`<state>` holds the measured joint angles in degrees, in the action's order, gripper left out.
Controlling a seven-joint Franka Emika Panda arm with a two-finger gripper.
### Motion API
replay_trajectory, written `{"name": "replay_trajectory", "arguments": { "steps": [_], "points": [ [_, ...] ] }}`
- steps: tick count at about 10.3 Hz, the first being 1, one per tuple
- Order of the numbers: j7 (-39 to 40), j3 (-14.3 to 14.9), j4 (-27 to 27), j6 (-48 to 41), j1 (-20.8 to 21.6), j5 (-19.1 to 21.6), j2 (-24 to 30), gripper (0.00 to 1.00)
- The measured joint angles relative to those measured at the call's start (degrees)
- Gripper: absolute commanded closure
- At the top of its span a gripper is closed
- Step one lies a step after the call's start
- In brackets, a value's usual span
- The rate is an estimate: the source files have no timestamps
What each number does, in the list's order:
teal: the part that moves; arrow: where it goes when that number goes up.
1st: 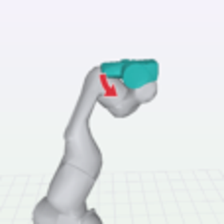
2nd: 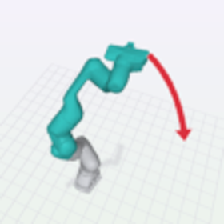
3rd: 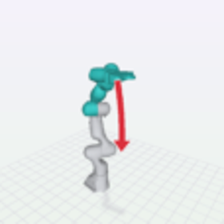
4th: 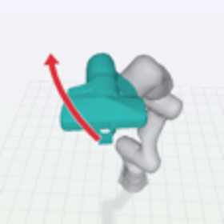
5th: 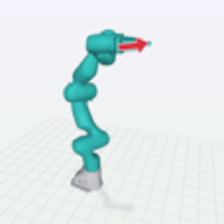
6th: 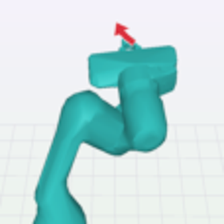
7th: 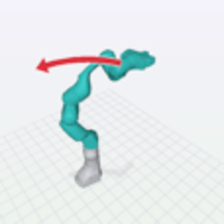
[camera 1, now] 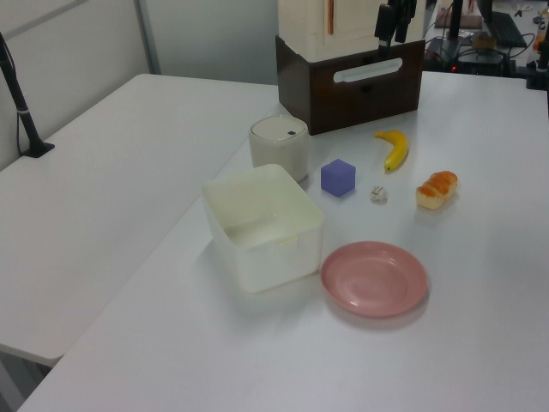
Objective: Open the trash can
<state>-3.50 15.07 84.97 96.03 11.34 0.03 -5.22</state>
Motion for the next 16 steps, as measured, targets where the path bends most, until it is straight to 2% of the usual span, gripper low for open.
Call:
{"name": "replay_trajectory", "arguments": {
  "steps": [12, 13, 14, 15, 16],
  "points": [
    [0.06, 0.0, 0.0, 0.0, 0.0, 0.0, 0.0, 0.0],
    [0.07, 0.0, 0.0, 0.0, 0.0, 0.0, 0.0, 0.06],
    [0.07, -0.03, 0.05, 0.0, 0.02, 0.0, 0.0, 0.27],
    [0.07, -0.12, 0.19, 0.0, 0.08, 0.0, 0.0, 0.65],
    [0.07, -0.24, 0.47, 0.0, 0.2, 0.0, -0.01, 0.94]
  ]
}}
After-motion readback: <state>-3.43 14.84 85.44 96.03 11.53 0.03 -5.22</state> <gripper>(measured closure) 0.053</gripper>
